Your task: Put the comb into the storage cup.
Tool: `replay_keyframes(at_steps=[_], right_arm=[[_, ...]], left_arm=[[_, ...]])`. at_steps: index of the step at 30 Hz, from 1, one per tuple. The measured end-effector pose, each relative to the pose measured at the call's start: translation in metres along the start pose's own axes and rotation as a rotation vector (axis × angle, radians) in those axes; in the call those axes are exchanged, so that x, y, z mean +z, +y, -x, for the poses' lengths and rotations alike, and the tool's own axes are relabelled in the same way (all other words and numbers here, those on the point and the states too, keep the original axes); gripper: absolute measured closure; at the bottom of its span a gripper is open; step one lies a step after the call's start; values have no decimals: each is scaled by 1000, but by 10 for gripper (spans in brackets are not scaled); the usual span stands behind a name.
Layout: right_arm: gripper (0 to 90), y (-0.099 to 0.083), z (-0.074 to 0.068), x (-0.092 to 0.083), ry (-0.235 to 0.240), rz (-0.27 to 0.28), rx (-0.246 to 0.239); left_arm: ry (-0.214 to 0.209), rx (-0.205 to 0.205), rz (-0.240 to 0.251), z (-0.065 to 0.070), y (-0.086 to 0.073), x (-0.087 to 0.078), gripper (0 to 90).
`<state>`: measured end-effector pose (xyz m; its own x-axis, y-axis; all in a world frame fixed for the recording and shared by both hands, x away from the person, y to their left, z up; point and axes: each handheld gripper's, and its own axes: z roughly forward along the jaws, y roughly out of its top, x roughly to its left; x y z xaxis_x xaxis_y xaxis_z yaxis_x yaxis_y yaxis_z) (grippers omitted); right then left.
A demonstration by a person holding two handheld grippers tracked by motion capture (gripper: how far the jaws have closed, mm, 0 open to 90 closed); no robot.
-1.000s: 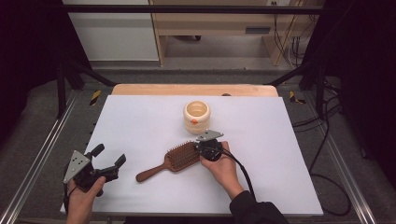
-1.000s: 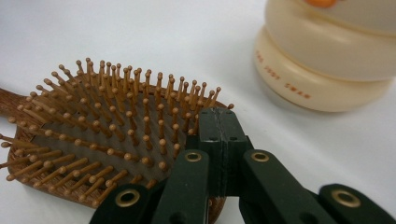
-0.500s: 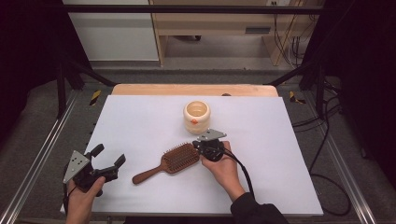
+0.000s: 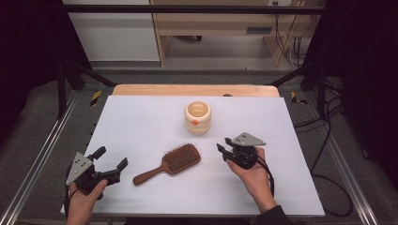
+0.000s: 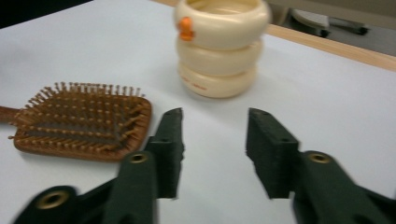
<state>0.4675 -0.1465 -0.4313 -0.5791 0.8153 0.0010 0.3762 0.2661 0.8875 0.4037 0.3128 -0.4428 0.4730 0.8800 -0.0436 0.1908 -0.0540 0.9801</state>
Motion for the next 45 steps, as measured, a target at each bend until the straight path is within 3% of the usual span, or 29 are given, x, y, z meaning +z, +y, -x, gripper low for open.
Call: replay_keyframes(at_steps=[2,3,5,6,8,9,14,17,19,21,24,29,35,45], right_arm=[[416,-4,8,-12,-27,5,27],[318,-8,16,-24,-66,16,43],[284,-10,19,-29,-77,26,44],[192,-15,27,-41,-105,53,51],[167,-16,29,-44,-112,62,51],[83,-21,36,-52,-129,88,69],[58,-33,45,-59,-147,139,64],[53,-36,49,-64,-136,161,71],[56,-39,51,-65,-138,178,93],[62,-43,51,-67,-149,182,101],[61,-48,51,-67,-145,180,116],[63,-49,53,-67,-147,174,118],[64,-50,53,-66,-152,165,119],[64,-51,53,-65,-151,162,115]], left_arm=[[-12,-7,-5,1,2,0,40],[-16,4,-13,2,3,0,37],[-21,16,-20,4,5,1,37],[-23,27,-28,5,6,3,37],[-24,52,-42,7,10,5,37],[-27,60,-51,8,12,7,38],[-48,85,-100,16,24,14,39],[-51,121,-146,23,33,19,40],[-32,155,-184,28,37,24,42],[-18,178,-228,32,40,28,42],[-30,171,-266,36,44,33,45],[-53,219,-358,47,53,40,49],[-84,256,-405,59,60,46,49],[-150,289,-482,69,56,58,67]])
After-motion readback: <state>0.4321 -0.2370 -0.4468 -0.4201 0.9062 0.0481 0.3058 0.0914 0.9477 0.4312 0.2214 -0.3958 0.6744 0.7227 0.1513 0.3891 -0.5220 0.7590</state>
